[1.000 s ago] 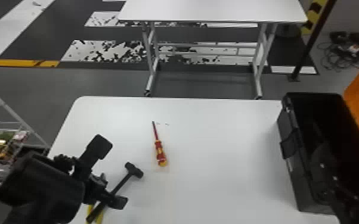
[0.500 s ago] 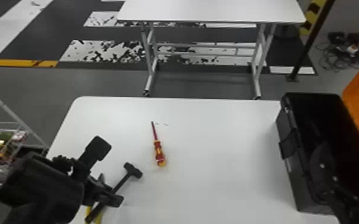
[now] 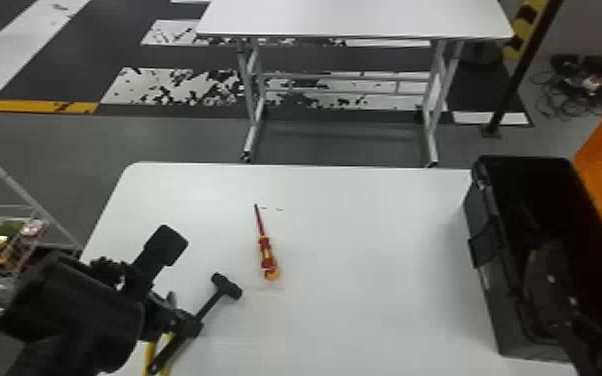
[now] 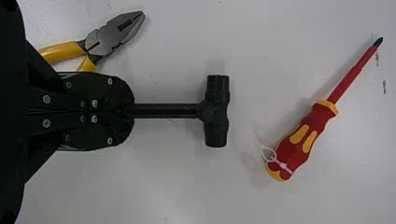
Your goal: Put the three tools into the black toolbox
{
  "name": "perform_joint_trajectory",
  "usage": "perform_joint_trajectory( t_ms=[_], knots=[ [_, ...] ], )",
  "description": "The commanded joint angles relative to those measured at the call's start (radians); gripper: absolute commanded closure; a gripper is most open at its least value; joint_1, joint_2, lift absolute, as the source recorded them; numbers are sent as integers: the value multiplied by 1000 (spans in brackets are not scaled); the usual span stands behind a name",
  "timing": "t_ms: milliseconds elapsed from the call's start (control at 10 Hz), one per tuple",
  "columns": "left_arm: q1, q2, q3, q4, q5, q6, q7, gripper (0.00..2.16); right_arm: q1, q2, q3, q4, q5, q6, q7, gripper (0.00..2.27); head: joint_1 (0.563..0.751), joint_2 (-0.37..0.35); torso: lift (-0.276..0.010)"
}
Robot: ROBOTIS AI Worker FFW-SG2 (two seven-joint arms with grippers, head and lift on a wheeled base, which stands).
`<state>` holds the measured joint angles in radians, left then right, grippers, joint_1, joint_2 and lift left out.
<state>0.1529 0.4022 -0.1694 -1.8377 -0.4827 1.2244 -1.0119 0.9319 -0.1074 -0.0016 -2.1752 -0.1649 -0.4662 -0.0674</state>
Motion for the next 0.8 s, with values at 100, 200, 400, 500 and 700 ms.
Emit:
perform_joint_trajectory(
  t_ms=[100,200,400,500,700],
  knots=[
    [-1,-14,1,-8,-4,8,4,1885,1,-2,-3,0,-4,-4,0,130,695,58,-51],
    [7,-23,8,-23,-2,24,4,1889,-1,-3,-3,2,-7,-4,0,130,695,55,-51],
    [37,-26,39,-118,1,113,6,1889,-4,-3,-3,6,-7,-4,0,130,695,41,-51],
    [63,-29,65,-170,6,143,9,1885,-4,-3,-1,6,-7,-4,0,130,695,41,-51],
    [135,-43,149,-284,61,152,27,1885,-5,-3,9,5,-7,-4,3,130,695,50,-51]
  ],
)
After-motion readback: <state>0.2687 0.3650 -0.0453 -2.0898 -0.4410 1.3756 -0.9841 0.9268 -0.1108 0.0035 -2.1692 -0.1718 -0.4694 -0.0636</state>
